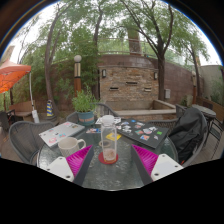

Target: Pour water

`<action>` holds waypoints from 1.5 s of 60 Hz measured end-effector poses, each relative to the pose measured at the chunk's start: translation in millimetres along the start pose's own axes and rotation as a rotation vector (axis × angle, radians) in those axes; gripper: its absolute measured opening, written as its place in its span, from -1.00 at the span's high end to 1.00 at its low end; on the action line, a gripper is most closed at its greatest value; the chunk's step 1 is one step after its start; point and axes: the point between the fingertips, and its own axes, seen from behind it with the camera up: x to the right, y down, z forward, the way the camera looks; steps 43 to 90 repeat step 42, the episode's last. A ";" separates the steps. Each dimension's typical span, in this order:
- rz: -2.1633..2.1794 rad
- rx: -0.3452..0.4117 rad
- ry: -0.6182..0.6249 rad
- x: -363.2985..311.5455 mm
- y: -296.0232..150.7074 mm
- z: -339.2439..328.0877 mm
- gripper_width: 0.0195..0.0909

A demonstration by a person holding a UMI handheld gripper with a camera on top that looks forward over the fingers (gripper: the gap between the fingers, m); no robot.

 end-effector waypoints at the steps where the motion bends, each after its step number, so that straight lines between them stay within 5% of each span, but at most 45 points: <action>1: -0.002 0.003 0.000 -0.2 -1.3 -8.5 -0.80; 33: -0.015 0.070 -0.075 -10.4 6.0 -194.4 -0.79; 90: -0.004 0.110 -0.091 -6.6 5.2 -204.0 -0.80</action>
